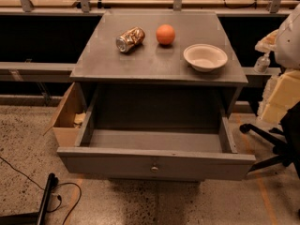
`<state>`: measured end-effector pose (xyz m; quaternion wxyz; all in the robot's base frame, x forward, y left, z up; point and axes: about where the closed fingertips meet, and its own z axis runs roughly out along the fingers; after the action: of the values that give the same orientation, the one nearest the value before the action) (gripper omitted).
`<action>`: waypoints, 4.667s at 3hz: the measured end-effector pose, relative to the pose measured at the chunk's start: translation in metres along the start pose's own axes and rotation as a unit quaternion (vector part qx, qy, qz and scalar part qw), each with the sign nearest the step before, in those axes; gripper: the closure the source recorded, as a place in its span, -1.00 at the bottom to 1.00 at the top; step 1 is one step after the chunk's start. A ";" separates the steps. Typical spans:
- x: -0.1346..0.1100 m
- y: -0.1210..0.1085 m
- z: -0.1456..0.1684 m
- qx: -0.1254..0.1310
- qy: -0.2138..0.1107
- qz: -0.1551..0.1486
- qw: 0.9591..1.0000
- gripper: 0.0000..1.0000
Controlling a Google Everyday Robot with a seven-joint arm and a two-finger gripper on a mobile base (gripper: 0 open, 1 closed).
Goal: Close top drawer
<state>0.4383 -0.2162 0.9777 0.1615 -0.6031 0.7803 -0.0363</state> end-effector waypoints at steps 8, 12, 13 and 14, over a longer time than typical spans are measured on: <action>0.001 0.083 0.190 -0.058 -0.119 0.029 0.991 1.00; -0.013 0.118 0.307 0.009 -0.166 0.009 0.986 1.00; -0.011 0.107 0.319 0.052 -0.172 -0.011 0.984 1.00; -0.012 0.102 0.319 0.062 -0.173 -0.011 0.983 1.00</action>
Offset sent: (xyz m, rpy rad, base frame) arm -0.0023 0.0040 -0.0369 0.0950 -0.0487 0.0700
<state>0.4403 -0.1330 0.6535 0.3308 -0.5976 0.7301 0.0182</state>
